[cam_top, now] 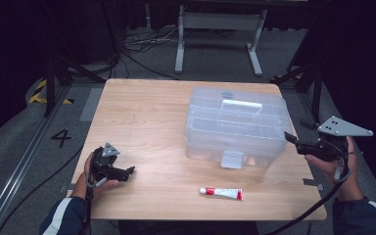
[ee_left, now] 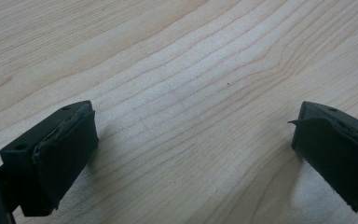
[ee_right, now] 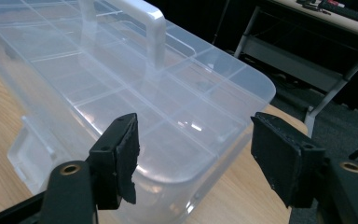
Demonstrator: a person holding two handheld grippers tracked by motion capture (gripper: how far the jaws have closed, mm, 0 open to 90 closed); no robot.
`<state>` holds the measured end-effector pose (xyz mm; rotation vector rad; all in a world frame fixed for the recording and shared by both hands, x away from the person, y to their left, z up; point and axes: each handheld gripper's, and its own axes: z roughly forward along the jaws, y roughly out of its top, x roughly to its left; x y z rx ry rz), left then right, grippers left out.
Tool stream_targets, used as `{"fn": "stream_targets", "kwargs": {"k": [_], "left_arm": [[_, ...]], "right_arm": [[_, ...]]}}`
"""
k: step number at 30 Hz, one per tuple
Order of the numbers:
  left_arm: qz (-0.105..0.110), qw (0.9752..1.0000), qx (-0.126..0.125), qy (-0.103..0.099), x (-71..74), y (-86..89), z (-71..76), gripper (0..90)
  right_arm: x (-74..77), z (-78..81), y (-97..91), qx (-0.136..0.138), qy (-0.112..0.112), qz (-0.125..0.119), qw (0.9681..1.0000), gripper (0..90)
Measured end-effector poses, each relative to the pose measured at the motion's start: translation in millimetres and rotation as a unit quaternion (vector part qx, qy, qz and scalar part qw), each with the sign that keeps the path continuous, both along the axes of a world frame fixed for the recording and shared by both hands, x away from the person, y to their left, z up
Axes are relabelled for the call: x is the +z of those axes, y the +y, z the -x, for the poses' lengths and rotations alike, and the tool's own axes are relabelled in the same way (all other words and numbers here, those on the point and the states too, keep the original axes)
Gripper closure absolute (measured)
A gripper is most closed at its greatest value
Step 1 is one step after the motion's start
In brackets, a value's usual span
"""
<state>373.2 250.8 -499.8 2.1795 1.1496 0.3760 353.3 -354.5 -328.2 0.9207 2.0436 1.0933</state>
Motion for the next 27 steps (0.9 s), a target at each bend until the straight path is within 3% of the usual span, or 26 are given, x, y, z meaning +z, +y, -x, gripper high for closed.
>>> {"fn": "stream_targets", "kwargs": {"k": [19,23,27], "left_arm": [[-0.004,0.9999,-0.012,0.001,0.7,-1.6,-2.2,0.5],[-0.01,0.9994,-0.033,0.007,2.1,-18.3,-7.5,0.5],[-0.015,0.9982,-0.056,0.017,5.3,-38.6,-16.0,2.2]], "right_arm": [[18.7,-45.8,44.9,0.036,0.029,0.035,0.9984,40.6],[18.7,-58.2,57.0,0.045,0.05,0.048,0.9966,42.3],[20.2,-64.4,65.4,0.041,0.049,0.06,0.9961,44.3]]}}
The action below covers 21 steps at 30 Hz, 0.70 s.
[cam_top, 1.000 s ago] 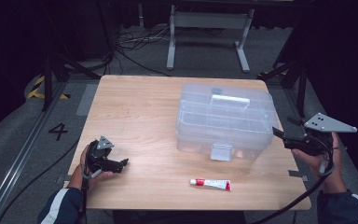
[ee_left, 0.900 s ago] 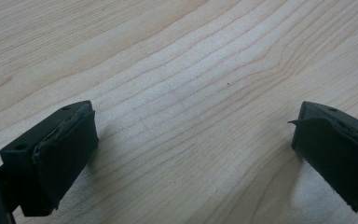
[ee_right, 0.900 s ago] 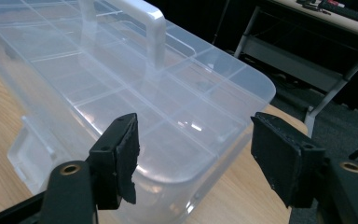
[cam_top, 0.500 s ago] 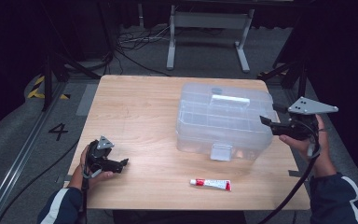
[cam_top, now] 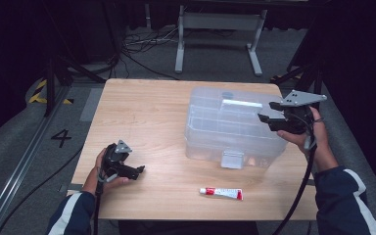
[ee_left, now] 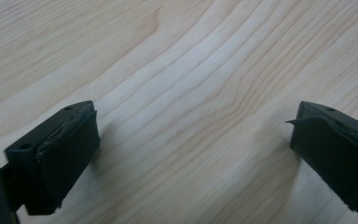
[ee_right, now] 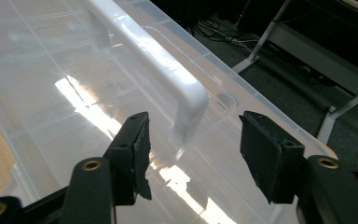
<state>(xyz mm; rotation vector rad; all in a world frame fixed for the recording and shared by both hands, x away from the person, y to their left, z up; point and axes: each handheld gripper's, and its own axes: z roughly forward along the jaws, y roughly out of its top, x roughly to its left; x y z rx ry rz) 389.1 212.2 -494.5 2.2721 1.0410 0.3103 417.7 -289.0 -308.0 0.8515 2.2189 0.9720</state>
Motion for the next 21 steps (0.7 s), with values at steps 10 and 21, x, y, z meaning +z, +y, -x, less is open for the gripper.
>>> {"fn": "stream_targets", "kwargs": {"k": [10,21], "left_arm": [[0.012,0.996,-0.082,-0.033,19.9,-58.5,-17.1,18.8],[0.05,0.9879,-0.129,-0.07,34.5,-108.3,-32.6,18.6]], "right_arm": [[-2.4,-12.1,16.2,-0.002,0.025,0.026,0.9993,56.5],[-0.9,-22.3,23.0,-0.009,0.037,0.043,0.9983,70.6]]}}
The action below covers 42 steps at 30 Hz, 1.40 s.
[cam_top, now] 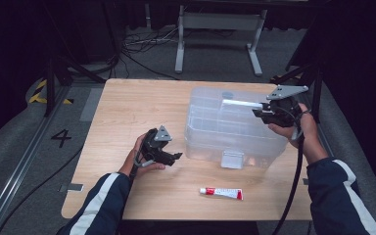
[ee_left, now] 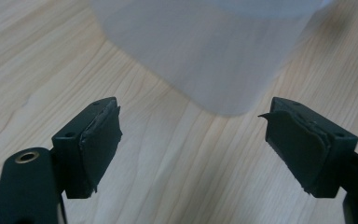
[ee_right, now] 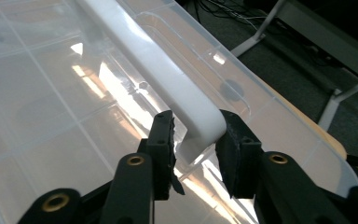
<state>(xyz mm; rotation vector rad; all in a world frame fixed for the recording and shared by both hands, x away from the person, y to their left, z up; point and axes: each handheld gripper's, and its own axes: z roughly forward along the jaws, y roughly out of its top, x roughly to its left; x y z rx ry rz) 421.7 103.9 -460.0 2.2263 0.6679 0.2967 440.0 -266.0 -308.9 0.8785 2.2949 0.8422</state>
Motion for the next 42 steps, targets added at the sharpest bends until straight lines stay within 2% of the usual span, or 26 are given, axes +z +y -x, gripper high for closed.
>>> {"fn": "stream_targets", "kwargs": {"k": [2,6,11,14,22,24,26,27,31,36,40,42], "left_arm": [[-0.003,0.9999,-0.006,-0.013,1.0,-8.1,1.0,18.9],[-0.002,0.9997,-0.011,-0.022,0.2,-17.4,0.8,19.1],[0.006,0.9997,-0.012,-0.021,3.0,-22.0,-2.5,19.0],[0.012,0.9997,-0.012,-0.02,5.8,-23.4,-3.8,18.5],[-0.003,0.9995,-0.023,-0.02,7.6,-27.0,-3.5,19.2],[-0.026,0.9992,-0.025,-0.018,7.2,-27.4,-3.4,16.1],[-0.04,0.9986,-0.027,-0.02,7.8,-25.2,-4.1,16.3],[-0.039,0.9988,-0.025,-0.019,8.3,-24.0,-4.4,16.2],[-0.023,0.9995,-0.006,-0.019,9.9,-15.0,-6.7,15.6],[-0.017,0.9998,0.001,-0.014,9.8,-2.6,-10.5,13.4],[-0.005,0.9999,0.011,-0.003,10.0,5.9,-11.8,12.2],[-0.007,0.9999,0.014,-0.003,10.8,8.3,-11.0,12.6]], "right_arm": [[0.3,-0.6,1.4,-0.004,-0.003,0.003,1.0,72.2],[0.8,-2.7,1.9,-0.004,0.002,0.003,1.0,72.3],[1.0,-3.8,5.1,-0.012,0.001,0.01,0.9999,72.1],[1.9,-5.4,6.2,-0.008,0.003,0.015,0.9999,72.1],[3.2,-9.5,16.3,0.007,0.005,0.029,0.9995,72.0],[3.8,-10.7,20.4,0.012,0.006,0.035,0.9993,71.9],[4.4,-11.7,25.0,0.013,0.007,0.042,0.999,71.7],[4.3,-12.0,28.2,0.015,0.004,0.047,0.9988,71.7],[3.3,-14.2,37.7,0.022,0.0,0.05,0.9985,71.6],[3.2,-19.1,51.2,0.031,0.003,0.049,0.9983,71.8],[3.4,-23.2,62.5,0.039,0.006,0.054,0.9977,71.7],[3.1,-23.5,64.7,0.039,0.006,0.055,0.9977,71.5]]}}
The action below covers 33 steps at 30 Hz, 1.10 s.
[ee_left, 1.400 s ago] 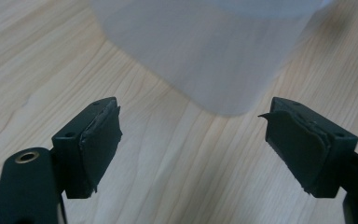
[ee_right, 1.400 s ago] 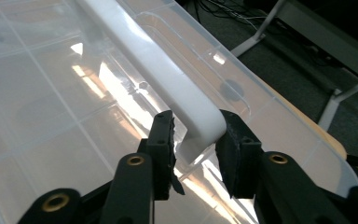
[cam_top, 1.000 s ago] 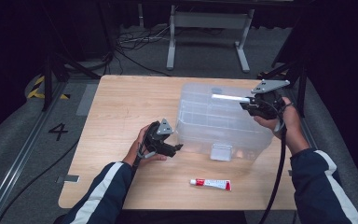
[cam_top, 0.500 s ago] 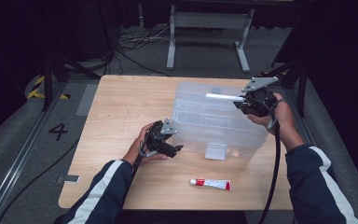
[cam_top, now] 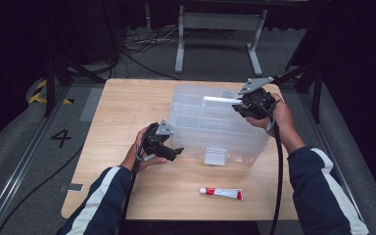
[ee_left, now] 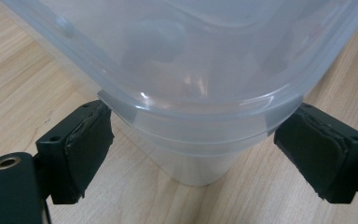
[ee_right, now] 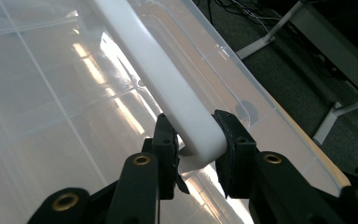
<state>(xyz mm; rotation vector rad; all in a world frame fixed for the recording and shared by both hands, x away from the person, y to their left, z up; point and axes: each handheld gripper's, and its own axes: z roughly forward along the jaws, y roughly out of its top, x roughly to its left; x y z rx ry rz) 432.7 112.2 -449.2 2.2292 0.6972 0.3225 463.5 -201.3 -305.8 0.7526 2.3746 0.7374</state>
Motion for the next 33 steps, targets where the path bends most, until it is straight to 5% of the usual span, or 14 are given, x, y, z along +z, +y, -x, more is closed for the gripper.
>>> {"fn": "stream_targets", "kwargs": {"k": [15,33], "left_arm": [[-0.014,0.9999,0.01,0.001,12.2,32.6,31.2,15.9],[-0.01,0.9997,0.024,0.003,12.6,40.4,37.2,16.0]], "right_arm": [[-1.9,12.3,33.6,0.041,-0.017,0.008,0.999,71.6],[-1.3,6.7,44.5,0.04,-0.016,0.009,0.999,71.2]]}}
